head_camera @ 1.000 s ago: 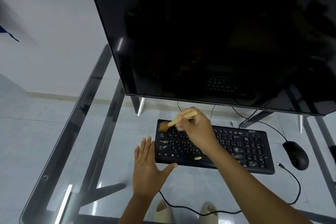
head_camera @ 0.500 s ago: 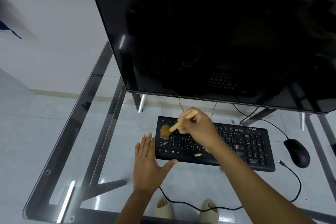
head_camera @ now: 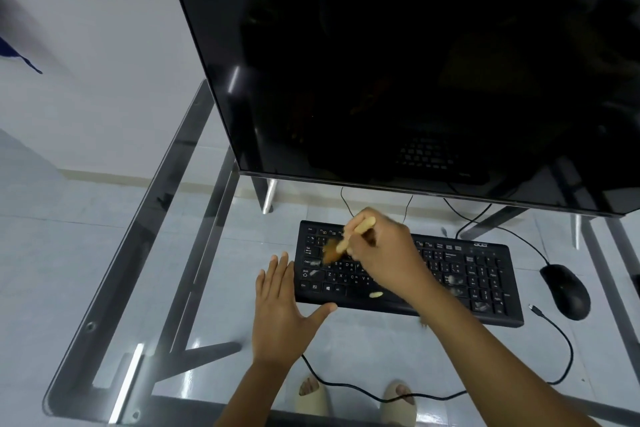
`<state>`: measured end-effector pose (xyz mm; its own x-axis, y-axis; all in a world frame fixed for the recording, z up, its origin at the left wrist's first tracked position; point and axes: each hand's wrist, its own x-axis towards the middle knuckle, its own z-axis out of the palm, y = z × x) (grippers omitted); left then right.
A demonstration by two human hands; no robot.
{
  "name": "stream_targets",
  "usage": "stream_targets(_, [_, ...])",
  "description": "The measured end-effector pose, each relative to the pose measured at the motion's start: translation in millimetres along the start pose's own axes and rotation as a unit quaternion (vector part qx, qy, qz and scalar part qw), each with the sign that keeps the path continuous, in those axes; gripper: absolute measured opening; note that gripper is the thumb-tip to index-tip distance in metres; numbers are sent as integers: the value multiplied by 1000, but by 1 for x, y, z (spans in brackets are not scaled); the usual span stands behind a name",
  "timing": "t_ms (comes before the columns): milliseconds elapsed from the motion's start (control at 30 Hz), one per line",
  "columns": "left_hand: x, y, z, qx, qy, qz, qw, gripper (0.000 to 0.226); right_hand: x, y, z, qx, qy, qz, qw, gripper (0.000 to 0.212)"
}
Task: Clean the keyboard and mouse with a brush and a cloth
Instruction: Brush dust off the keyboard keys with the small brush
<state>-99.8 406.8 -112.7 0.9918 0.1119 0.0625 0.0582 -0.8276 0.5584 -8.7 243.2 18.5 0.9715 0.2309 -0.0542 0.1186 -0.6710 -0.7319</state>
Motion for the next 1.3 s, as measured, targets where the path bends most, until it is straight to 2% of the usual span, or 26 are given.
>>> stream_targets(67, [0, 0, -1, 0, 0, -2, 1000, 99, -5, 2, 1, -56, -19, 4, 998, 9])
stream_targets(100, [0, 0, 0, 0, -1, -3, 1000, 100, -6, 4, 0, -65, 17, -2, 998, 8])
stream_targets(167, [0, 0, 0, -3, 1, -1, 1000, 100, -11, -1, -1, -10, 45, -2, 999, 7])
stream_targets(233, [0, 0, 1, -4, 0, 2, 1000, 99, -18, -7, 4, 77, -36, 31, 996, 8])
stream_targets(300, [0, -1, 1, -7, 3, -1, 1000, 99, -26, -10, 11, 73, -120, 38, 989, 5])
stream_targets(333, [-1, 0, 0, -7, 3, -5, 1000, 99, -26, -7, 11, 31, -113, 30, 993, 5])
stream_targets(400, [0, 1, 0, -3, 1, -4, 1000, 99, -21, 0, 6, -35, 5, 8, 999, 8])
stream_targets(467, [1, 1, 0, 0, -2, -3, 1000, 100, -17, 2, 0, 14, 82, -3, 997, 8])
stream_targets(533, [0, 0, 0, 0, -6, -4, 1000, 101, -14, 2, 0, 84, 34, 34, 995, 9])
stream_targets(600, [0, -1, 0, -4, -3, -2, 1000, 102, -14, 5, 1, 41, -32, 46, 998, 10])
stream_targets(633, [-1, -1, -1, -5, -2, -2, 1000, 102, -12, 9, 0, 17, -15, 37, 999, 10])
stream_targets(667, [-1, 0, -1, -6, -2, -2, 1000, 101, -9, 12, -4, 4, 40, 19, 999, 8])
stream_targets(733, [0, 0, -1, -8, 3, 1, 1000, 101, -6, 13, -14, 59, 124, 3, 991, 4])
stream_targets(767, [0, 0, 0, -6, 4, 2, 1000, 101, -5, 16, -17, 106, 114, 18, 988, 3])
stream_targets(833, [-1, 0, 0, -2, 4, 2, 1000, 101, -7, 15, -18, 157, 3, 85, 984, 4])
stream_targets(867, [-1, -1, 0, 0, 4, 1, 1000, 101, -9, 16, -17, 127, -34, 90, 987, 5])
stream_targets(900, [-1, -1, 0, 3, 2, -1, 1000, 101, -9, 21, -16, 74, -29, 71, 994, 6])
stream_targets(967, [-1, -1, 1, 4, -4, -5, 1000, 101, -7, 24, -18, 15, 78, 10, 997, 6])
stream_targets(1000, [-1, -1, 1, 3, -5, -6, 1000, 100, -7, 24, -21, 37, 112, 0, 993, 6])
stream_targets(1033, [0, -1, 1, 2, -5, -8, 1000, 100, -6, 26, -22, 75, 108, 8, 991, 5])
stream_targets(1067, [0, -1, 1, 3, -6, -10, 1000, 100, -6, 24, -23, 115, 65, 36, 991, 4])
stream_targets(1133, [-1, -1, 1, 5, -6, -8, 1000, 100, -8, 22, -20, 104, -27, 74, 992, 6])
stream_targets(1167, [-1, -1, 1, 4, -3, -8, 1000, 100, -7, 26, -18, 65, -21, 62, 996, 7])
stream_targets(1233, [0, 0, 0, 2, -2, -10, 1000, 101, -5, 29, -20, 18, 86, 11, 996, 6])
stream_targets(1267, [0, 1, 0, 1, -2, -10, 1000, 101, -5, 29, -23, 32, 132, 1, 991, 6])
stream_targets(1300, [0, 0, 0, 2, -1, -9, 1000, 102, -5, 30, -25, 66, 141, 10, 988, 5])
